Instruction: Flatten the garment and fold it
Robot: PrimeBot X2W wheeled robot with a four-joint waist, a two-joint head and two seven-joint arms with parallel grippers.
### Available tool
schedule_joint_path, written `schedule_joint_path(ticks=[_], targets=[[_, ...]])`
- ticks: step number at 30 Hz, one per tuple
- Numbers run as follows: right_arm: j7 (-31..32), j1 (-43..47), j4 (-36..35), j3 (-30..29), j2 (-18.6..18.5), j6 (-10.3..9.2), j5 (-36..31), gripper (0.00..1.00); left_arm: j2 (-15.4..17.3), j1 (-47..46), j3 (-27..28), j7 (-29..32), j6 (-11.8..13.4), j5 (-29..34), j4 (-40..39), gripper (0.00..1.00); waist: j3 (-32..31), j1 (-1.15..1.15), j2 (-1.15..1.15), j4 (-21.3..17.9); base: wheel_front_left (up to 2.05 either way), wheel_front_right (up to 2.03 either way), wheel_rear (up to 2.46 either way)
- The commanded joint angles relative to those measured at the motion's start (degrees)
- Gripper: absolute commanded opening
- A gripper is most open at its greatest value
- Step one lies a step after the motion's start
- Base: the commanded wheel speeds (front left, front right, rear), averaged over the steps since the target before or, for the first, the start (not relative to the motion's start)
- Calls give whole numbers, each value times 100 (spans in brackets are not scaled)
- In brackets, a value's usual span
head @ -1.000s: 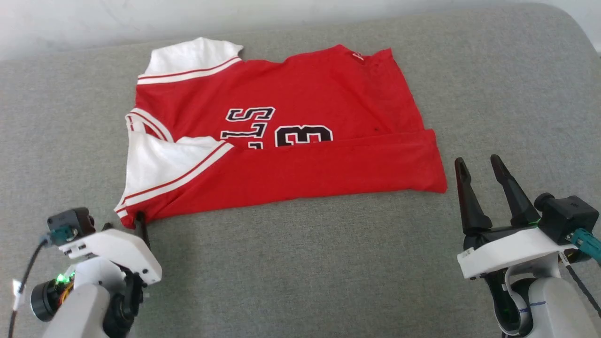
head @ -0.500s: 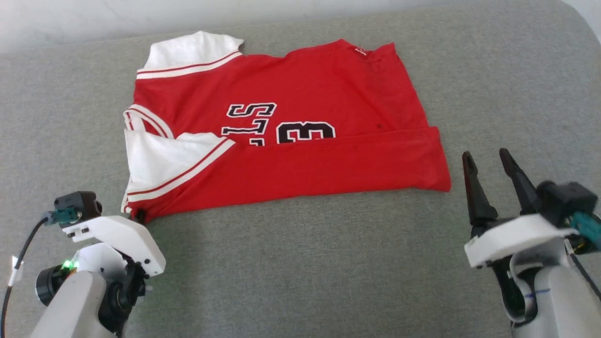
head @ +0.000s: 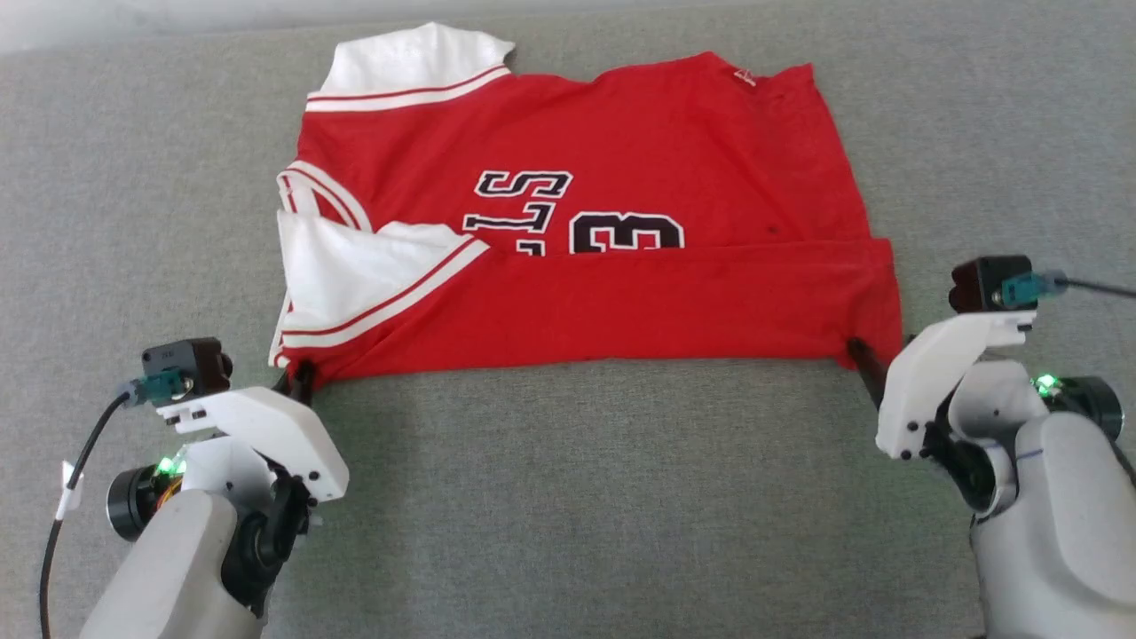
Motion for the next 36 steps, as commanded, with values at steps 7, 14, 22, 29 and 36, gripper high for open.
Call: schedule_joint_path(ticks=[7, 14, 22, 29, 36], targets=[[1657, -90, -190, 19, 14, -5, -211, 0, -91, -115, -88, -116, -110, 44, 190, 0, 113, 0, 0, 111, 0, 0, 0], [1094, 42, -982, -68, 15, -5, -353, 0, -27, -173, 0, -934, -94, 352, 91, 0, -20, 0, 0, 141, 0, 0, 0], [593, 713, -1632, -124, 15, -5, -309, 0, 131, 376, 19, -1309, 233, 619, -317, 0, -429, 0, 0, 136, 0, 0, 0], [1062, 1748, -2413, -237, 15, -5, -123, 0, 370, 1228, -62, -909, 624, 672, -970, 0, -670, 0, 0, 96, 0, 0, 0], [1181, 2510, -2491, -356, 15, -5, 243, 0, 475, 1986, -133, -507, 958, 592, -1524, 0, -681, 0, 0, 37, 0, 0, 0]])
